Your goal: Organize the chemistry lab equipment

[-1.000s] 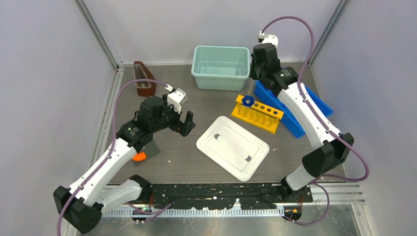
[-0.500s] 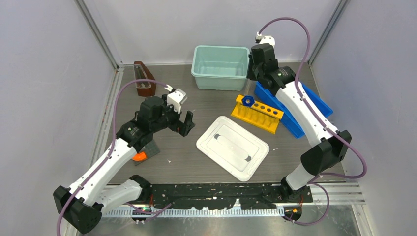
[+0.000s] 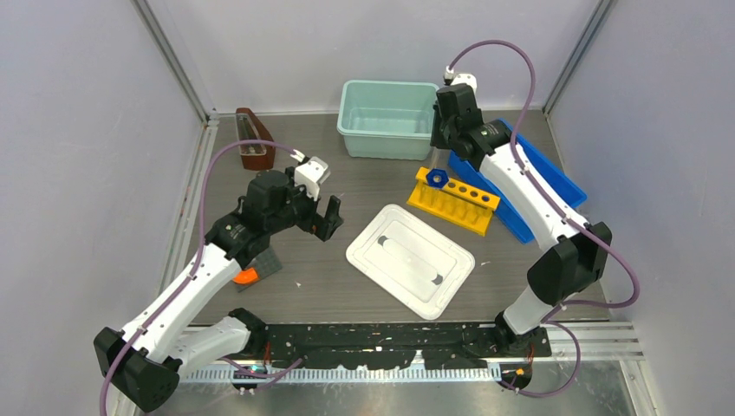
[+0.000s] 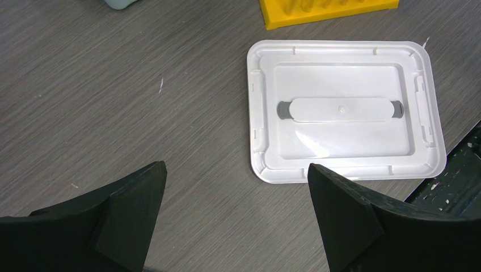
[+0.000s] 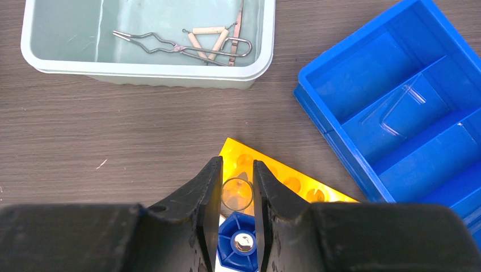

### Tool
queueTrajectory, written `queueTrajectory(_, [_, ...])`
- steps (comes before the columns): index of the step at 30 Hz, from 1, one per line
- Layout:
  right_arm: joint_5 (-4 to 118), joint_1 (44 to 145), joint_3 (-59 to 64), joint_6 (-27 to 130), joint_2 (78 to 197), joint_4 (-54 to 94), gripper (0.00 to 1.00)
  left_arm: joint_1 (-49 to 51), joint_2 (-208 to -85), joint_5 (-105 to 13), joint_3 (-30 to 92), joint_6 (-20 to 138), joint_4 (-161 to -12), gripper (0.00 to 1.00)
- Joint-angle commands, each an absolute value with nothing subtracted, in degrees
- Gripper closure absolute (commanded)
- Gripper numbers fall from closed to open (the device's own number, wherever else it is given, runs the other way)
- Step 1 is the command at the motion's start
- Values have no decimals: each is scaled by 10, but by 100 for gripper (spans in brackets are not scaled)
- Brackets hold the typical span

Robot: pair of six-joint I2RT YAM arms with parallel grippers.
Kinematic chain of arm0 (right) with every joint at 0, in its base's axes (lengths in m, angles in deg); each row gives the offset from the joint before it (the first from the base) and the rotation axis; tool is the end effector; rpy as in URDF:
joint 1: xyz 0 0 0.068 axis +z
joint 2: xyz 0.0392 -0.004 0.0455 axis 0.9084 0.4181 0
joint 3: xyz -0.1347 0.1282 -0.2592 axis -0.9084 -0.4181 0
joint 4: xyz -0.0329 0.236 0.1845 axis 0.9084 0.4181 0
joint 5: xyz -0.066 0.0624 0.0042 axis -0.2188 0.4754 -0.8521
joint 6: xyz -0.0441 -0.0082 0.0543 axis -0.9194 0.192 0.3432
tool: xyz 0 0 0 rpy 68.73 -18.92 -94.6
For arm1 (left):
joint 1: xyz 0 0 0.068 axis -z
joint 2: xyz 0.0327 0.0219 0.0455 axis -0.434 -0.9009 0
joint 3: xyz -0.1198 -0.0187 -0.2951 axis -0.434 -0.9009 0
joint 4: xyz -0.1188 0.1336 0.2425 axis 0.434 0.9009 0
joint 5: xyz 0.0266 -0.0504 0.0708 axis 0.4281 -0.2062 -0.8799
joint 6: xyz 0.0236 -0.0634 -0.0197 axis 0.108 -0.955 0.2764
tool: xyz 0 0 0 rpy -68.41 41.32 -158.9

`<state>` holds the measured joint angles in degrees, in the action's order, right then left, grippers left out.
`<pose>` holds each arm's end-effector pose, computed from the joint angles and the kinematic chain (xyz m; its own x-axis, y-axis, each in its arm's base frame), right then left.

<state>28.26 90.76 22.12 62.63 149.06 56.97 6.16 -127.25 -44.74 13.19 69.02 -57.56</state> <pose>0.3912 0.1639 0.4219 -0.5421 0.0567 -0.8384 0.0244 0.9984 0.0517 0.2068 -0.1400 0.3617 -0.4149 0.2317 -0.8799 0.6374 0.7641 -0.0993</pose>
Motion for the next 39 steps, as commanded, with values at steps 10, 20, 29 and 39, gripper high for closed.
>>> queueTrajectory(10, [281,906,221,627,1507,537,80,65,-1260,-462,129,692,-586,0])
queueTrajectory(20, [294,906,202,637,1522,518,79,65,-1260,-464,128,693,-586,0])
queueTrajectory(29, [302,906,172,644,1533,494,78,66,-1261,-463,128,693,-586,0])
queueTrajectory(39, [293,906,144,648,1542,471,75,66,-1262,-462,128,693,-586,0])
